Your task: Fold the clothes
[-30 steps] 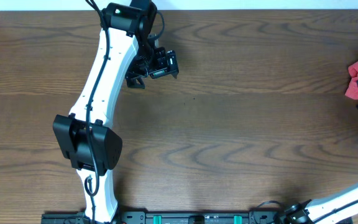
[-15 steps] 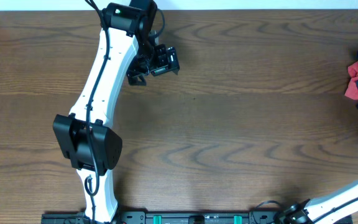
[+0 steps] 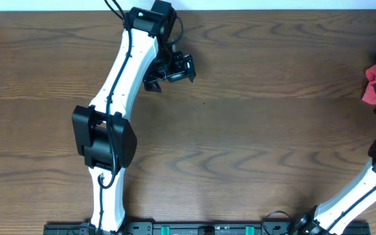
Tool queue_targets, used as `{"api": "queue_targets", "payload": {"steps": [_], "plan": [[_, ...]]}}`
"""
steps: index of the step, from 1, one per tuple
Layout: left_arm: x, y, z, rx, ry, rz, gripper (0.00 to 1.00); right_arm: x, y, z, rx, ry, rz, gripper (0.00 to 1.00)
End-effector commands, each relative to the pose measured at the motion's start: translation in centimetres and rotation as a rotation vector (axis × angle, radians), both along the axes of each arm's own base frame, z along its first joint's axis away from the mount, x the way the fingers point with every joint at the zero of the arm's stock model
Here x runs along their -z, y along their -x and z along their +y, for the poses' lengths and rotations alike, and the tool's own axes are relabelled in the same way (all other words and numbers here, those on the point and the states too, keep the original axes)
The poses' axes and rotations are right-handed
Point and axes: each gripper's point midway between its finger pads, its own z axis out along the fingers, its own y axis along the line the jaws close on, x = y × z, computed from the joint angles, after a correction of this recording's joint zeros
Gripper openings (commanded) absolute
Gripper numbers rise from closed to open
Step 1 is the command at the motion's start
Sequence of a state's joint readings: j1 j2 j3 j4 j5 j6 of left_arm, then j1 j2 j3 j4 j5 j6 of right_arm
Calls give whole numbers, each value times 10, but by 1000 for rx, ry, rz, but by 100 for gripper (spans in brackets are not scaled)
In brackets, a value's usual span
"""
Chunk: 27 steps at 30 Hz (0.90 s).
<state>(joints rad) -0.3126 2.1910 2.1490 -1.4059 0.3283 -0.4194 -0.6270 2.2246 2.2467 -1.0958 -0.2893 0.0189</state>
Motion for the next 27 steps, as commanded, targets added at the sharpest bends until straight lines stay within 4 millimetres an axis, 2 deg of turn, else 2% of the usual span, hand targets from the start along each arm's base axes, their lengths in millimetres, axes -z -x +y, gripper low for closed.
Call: {"api": "queue_targets", "payload": {"steps": [1,6,11,13,18,22,27], "plan": [[1,3,-1,0,-3,10,98,-2,19,-31,128,90,58,1],[1,2,-1,0,-2,6,98,4,62,-71,282,147,165,4],[1,3,-1,-1,-2,9,98,9,122,-114,542,132,250,6],[1,3,-1,-1,-3,10,98,11,148,-129,642,94,268,3],[1,3,-1,-1,-3,10,98,14,189,-150,736,53,289,1],[1,2,-1,-1,-2,7,98,16,202,-155,761,34,292,2],[1,2,-1,-1,-2,7,98,15,181,-144,702,-25,230,2]]}}
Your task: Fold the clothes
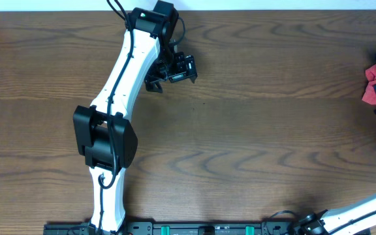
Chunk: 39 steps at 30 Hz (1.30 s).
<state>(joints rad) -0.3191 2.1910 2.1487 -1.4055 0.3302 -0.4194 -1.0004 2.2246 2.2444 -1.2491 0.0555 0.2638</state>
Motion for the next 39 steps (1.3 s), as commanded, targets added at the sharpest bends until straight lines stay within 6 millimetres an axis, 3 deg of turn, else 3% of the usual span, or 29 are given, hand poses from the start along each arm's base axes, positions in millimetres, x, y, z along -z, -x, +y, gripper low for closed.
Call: {"api": "queue_targets", "payload": {"steps": [1,4,10,12,17,26,29,35,39], "plan": [[1,1,2,-7,-3,6,98,-8,-23,15,-46,-30,-81,1],[1,1,2,-7,-3,7,98,-17,-36,24,-79,-39,-118,1],[1,1,1,-7,-1,7,98,-62,-72,47,-246,21,-201,2],[1,1,1,-7,-1,7,98,-64,-80,54,-274,28,-203,4],[1,1,1,-7,-1,7,98,-45,-103,58,-325,21,-194,2],[1,-2,0,-7,3,-4,98,23,-129,37,-371,-2,-160,1],[0,-4,-1,-7,6,-14,98,37,-121,24,-306,11,-114,1],[0,-3,-5,3,8,-18,98,39,-72,-15,-8,96,8,1],[0,-3,-8,9,10,-25,98,42,-54,-24,9,64,-1,1]]}}
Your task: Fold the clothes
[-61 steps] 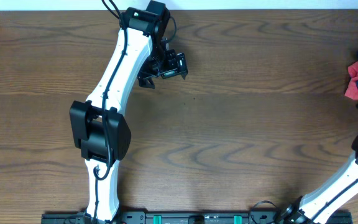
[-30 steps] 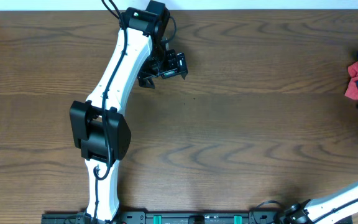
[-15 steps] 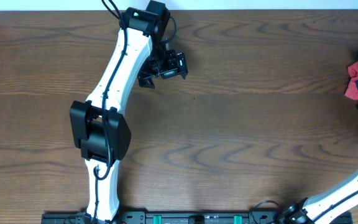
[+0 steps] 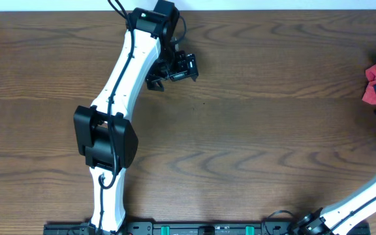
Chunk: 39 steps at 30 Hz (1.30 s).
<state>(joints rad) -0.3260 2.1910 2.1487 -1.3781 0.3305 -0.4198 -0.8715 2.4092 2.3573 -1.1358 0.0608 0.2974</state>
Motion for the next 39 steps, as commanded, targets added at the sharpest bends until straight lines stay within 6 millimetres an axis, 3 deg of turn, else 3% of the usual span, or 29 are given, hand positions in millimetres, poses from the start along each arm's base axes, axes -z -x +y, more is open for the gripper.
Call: {"api": "queue_targets", "payload": {"steps": [1,6,11,15,16,18,26,32,34,39], "plan": [[1,0,-4,3,3,-3,98,-4,32,-23,90,15,14,1],[0,-2,-4,3,6,-13,98,-11,32,-19,75,-51,-74,1],[0,-3,-5,3,8,-17,98,-43,22,-8,13,-31,-132,1],[0,-3,-5,3,9,-19,98,-86,15,7,-20,18,-186,5],[0,-4,-5,3,9,-20,98,-107,9,16,-48,38,-221,8],[0,-3,-5,3,9,-20,98,-130,5,28,-78,59,-259,11],[-14,-3,-4,37,16,-64,98,-245,1,110,-223,161,-435,23],[-48,-3,11,40,-31,-173,98,-302,27,175,-307,215,-487,55],[-62,-1,17,43,-49,-215,98,-313,34,196,-360,220,-497,71],[-103,8,35,28,-97,-326,98,-332,61,244,-467,222,-509,88]]}}
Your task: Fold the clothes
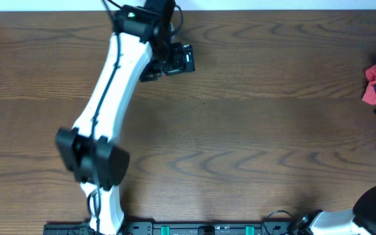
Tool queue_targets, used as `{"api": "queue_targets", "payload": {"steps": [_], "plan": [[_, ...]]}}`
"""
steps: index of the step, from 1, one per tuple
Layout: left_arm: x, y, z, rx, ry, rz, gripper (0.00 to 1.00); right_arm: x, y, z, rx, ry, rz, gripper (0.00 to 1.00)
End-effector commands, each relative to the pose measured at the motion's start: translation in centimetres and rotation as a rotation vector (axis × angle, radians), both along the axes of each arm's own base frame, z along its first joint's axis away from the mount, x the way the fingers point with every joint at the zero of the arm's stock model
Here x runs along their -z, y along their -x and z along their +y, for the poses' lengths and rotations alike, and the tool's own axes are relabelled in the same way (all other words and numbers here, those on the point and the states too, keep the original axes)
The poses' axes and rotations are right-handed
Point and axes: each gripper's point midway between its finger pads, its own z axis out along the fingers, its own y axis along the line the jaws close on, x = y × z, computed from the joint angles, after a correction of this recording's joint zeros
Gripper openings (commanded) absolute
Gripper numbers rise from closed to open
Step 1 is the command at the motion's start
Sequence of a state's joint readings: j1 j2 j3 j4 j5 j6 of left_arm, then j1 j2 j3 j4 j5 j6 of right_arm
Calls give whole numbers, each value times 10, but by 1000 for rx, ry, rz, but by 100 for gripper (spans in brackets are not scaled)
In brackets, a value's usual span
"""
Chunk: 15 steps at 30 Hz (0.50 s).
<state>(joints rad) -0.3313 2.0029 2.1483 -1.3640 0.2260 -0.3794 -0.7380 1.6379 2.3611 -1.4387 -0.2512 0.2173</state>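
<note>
The clothes lie as a small heap at the table's right edge: a red piece (372, 86) against a dark navy piece, partly cut off by the frame. My left gripper (173, 60) hovers near the far edge, left of centre, well away from the heap, and nothing shows in it. Its fingers are too dark and small to read. Of the right arm only a dark joint (375, 202) shows at the bottom right corner; its gripper is out of view.
The left arm's white links (109, 91) run diagonally from the near edge up to the far edge, with a black elbow (91, 160) at lower left. A black rail (201, 229) lines the near edge. Brown wood table (260, 130).
The left arm's elbow has shifted left and toward the near edge, and its gripper sits slightly nearer the far edge. The right arm has drawn back into the bottom right corner. The heap is unmoved.
At first the right arm's elbow stood at the right edge just below the heap. It then lay low in the bottom right corner, showed a little higher, and now only a joint shows. The left gripper stayed near the far edge throughout, holding nothing.
</note>
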Motion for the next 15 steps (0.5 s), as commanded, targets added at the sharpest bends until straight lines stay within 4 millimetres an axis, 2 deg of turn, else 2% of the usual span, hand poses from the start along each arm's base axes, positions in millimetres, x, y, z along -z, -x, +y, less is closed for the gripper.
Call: {"api": "queue_targets", "payload": {"steps": [1,4,8,9,15], "plan": [[-39,8,23,-14,-75,-125,98,-18,14,33,-96,35,-28,96],[-72,17,39,-43,-109,-227,98,-23,27,53,-124,19,-38,99],[-117,34,61,-91,-146,-366,98,-21,41,67,-128,-5,-18,99],[-133,42,70,-110,-159,-414,98,-18,44,70,-130,-19,-6,99],[-189,82,97,-173,-163,-587,98,-4,52,77,-125,-78,49,99]]}}
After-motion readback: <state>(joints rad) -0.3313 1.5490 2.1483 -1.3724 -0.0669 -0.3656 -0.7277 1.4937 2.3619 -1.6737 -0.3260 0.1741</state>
